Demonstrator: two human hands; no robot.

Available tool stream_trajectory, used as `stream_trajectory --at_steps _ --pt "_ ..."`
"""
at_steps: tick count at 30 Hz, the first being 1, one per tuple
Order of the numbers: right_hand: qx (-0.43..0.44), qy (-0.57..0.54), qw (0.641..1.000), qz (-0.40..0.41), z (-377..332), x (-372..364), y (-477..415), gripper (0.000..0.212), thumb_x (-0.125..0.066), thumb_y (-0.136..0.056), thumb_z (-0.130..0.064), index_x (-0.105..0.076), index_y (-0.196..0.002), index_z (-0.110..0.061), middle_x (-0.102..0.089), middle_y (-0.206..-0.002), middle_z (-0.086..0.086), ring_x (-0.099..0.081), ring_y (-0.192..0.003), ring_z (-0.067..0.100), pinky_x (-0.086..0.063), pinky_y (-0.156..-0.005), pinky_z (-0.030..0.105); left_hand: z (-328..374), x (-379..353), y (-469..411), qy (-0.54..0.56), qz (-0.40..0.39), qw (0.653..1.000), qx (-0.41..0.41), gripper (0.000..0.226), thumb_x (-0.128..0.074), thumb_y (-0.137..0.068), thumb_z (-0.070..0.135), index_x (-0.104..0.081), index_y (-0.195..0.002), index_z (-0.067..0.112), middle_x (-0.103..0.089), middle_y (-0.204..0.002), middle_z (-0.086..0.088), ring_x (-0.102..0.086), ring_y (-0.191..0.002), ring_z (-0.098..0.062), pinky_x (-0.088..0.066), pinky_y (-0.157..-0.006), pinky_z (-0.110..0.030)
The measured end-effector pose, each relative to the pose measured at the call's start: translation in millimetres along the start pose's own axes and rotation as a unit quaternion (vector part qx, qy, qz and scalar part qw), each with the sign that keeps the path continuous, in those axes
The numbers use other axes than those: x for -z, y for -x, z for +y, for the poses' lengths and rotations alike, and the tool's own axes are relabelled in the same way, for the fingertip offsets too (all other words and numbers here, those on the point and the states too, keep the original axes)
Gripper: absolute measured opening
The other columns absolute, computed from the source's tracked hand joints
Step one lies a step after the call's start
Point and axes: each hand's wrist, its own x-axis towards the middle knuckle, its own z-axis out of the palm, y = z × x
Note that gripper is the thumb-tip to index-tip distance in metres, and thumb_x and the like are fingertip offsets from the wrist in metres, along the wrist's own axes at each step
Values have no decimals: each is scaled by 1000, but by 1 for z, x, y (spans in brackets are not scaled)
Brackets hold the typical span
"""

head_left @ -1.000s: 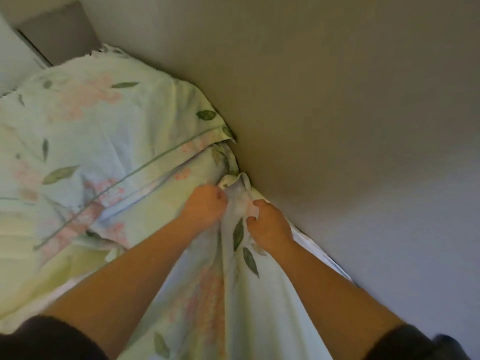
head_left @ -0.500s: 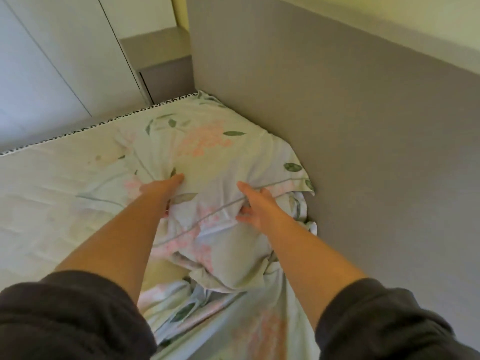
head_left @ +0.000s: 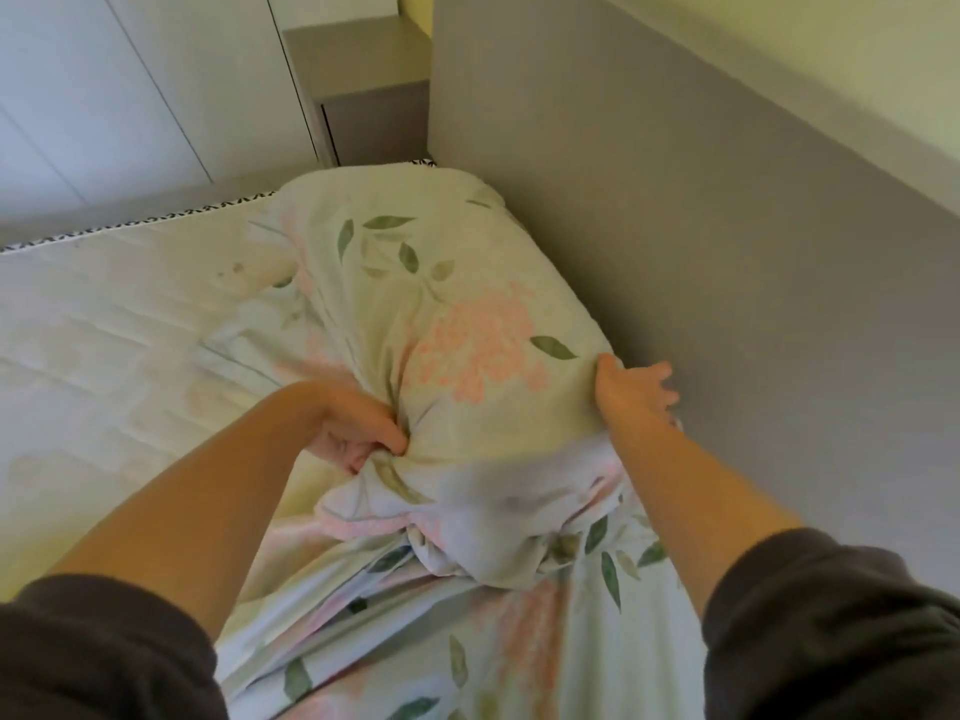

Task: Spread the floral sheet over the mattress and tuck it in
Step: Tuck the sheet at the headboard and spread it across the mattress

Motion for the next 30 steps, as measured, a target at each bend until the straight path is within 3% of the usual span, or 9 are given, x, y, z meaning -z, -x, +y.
stream_trajectory --at_steps 2,6,11,14,18,20,23,27,30 --pt "91 100 991 9 -3 1 0 73 -46 -90 -51 -18 -147 -15 -27 -148 19 -29 -134 38 -27 -105 51 -9 -4 -1 -108 -20 992 66 44 -48 -92 2 -41 -136 5 -59 -115 -12 -60 -89 -20 -43 -101 -40" --pt "189 140 957 -172 -5 -16 -1 90 -63 -77 -57 -20 -148 -22 -39 -145 12 -43 -128 35 -40 -102 44 -22 4 -18 -181 167 963 108 42 -43 -92 3 -42 -133 9 -57 -124 -4 -63 -96 -16 -46 -96 -39" --pt "268 264 922 -89 5 -30 2 65 -58 -85 -21 -32 -143 -9 -60 -118 13 -58 -110 35 -47 -87 35 -18 30 -47 214 417 882 -47 43 -40 -98 36 -44 -127 3 -56 -111 -13 -55 -95 -30 -49 -82 -37" --pt "275 249 924 -97 4 -27 -2 41 -56 -87 -14 -48 -126 -9 -58 -119 13 -55 -111 34 -45 -88 37 2 42 -53 243 446 856 -97 74 -50 -91 53 -30 -141 3 -50 -130 -17 -51 -114 -35 -45 -95 -43" --pt "169 64 961 -208 -1 -24 -15 67 -70 -80 -28 -36 -136 -10 -47 -131 9 -51 -115 30 -46 -93 39 22 35 -61 204 449 867 -68 92 -64 -86 45 -13 -149 2 -35 -146 -18 -41 -130 -36 -35 -105 -44" --pt "114 -37 964 -239 -4 -23 -18 85 -73 -80 -35 -25 -145 -10 -43 -136 6 -47 -123 29 -42 -98 37 25 36 -63 179 460 864 -92 73 -68 -84 35 -36 -140 1 -47 -137 -18 -48 -122 -36 -42 -102 -44" --pt "110 -111 945 -287 -7 -10 -25 62 -74 -74 -18 -51 -132 -15 -60 -122 7 -58 -109 29 -48 -97 44 30 40 -46 209 438 858 -171 19 -64 -80 8 -60 -98 3 -60 -92 -13 -57 -86 -29 -48 -75 -36" --pt "42 31 891 -451 8 26 -30 78 -68 -48 -25 -56 -125 -21 -64 -116 4 -59 -106 25 -46 -97 40 5 41 -4 135 184 970 -80 39 -60 -51 -2 -60 -89 1 -57 -91 -16 -57 -80 -26 -47 -72 -36" --pt "-3 80 892 -444 28 29 -38 82 -69 -62 -60 -51 -129 -16 -58 -126 3 -54 -115 25 -40 -102 42 -20 39 6 56 88 993 61 49 -79 -60 20 -62 -103 4 -59 -114 -12 -53 -113 -29 -42 -93 -44"
